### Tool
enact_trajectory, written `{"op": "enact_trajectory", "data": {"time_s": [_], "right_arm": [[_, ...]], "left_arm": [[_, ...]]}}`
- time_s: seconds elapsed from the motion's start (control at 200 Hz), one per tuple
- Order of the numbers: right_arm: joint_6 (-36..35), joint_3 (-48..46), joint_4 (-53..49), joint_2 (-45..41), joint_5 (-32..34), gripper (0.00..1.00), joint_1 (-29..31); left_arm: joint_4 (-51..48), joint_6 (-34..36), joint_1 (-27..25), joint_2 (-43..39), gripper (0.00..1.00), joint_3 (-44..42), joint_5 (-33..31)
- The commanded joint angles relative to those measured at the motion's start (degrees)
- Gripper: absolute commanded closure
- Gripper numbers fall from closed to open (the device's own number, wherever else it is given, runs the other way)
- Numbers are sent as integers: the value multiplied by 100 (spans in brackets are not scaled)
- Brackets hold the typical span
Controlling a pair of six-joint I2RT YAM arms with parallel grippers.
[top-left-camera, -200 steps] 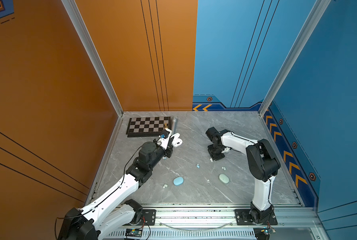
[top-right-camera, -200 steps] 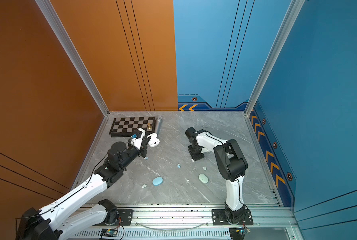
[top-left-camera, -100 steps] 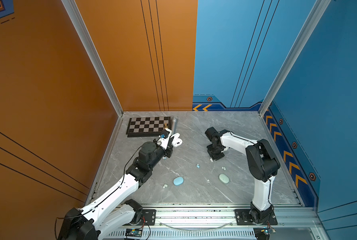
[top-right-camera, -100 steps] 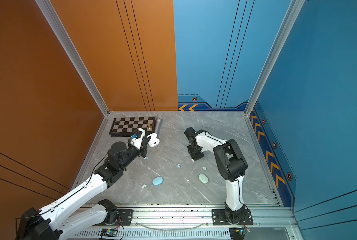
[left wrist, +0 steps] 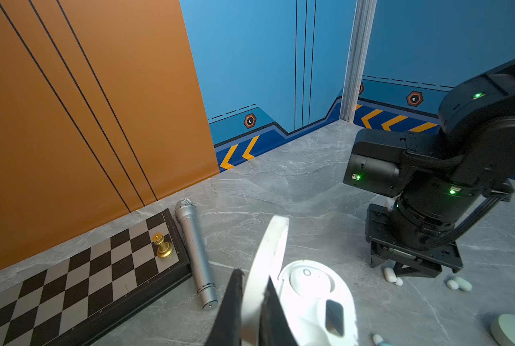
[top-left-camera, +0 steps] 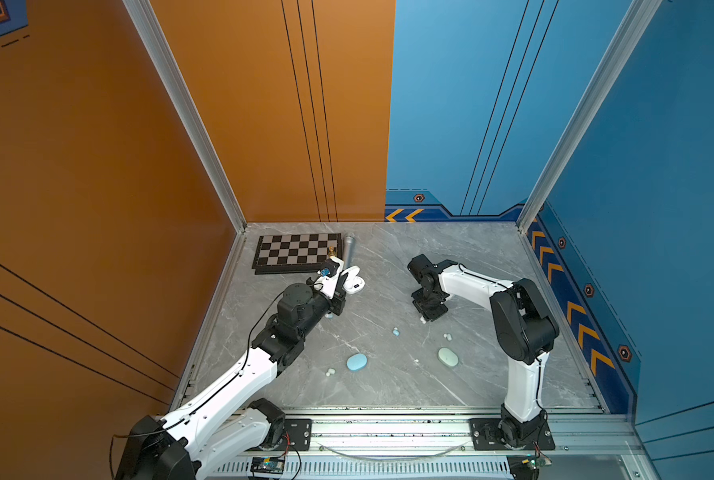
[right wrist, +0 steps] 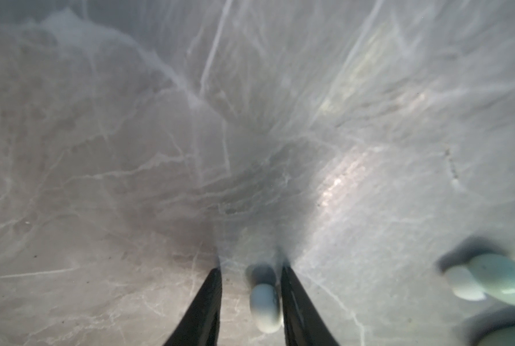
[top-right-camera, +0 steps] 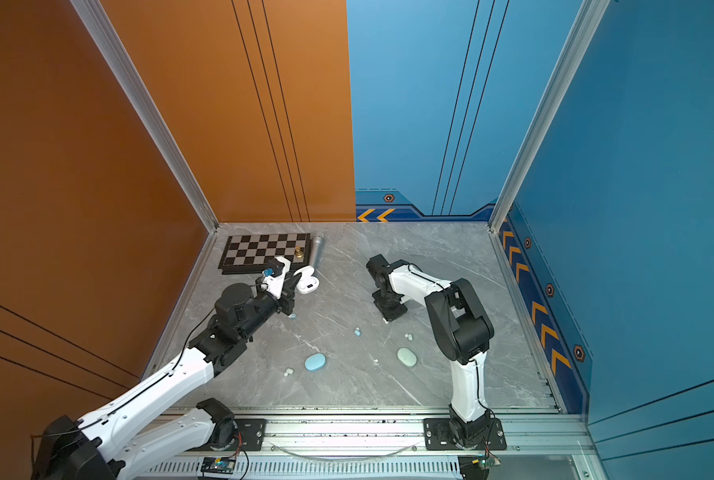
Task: Insert the wireless bluetooth earbuds into the charging case
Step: 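Lift the white earbud off the table with the right gripper, then carry the earbud toward the case with the right gripper while the left raises the case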
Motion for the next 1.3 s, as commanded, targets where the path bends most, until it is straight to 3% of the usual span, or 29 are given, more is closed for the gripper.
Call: {"op": "enact_trajectory", "data": {"time_s": [0.0,0.611,0.981,1.111,1.296], "right_arm": [[-324,9,-374,334,-39,64,77],[-668,236,-678,479,-117,72,108],[-700,294,-766,612,-106,82,97],[-1113,479,-764,557,69,86,61],[-2355,794,-648,77,100,88,-120]], "left_arm": [[44,26,52,-133,100,-56,-66],[44,24,19,-264,100,-160,-163],[59,-120,6,-215,100,-208,-126],[94,-216,-63,-71,100,-169,4],[196,-248,-142,225,100,3,135]]}}
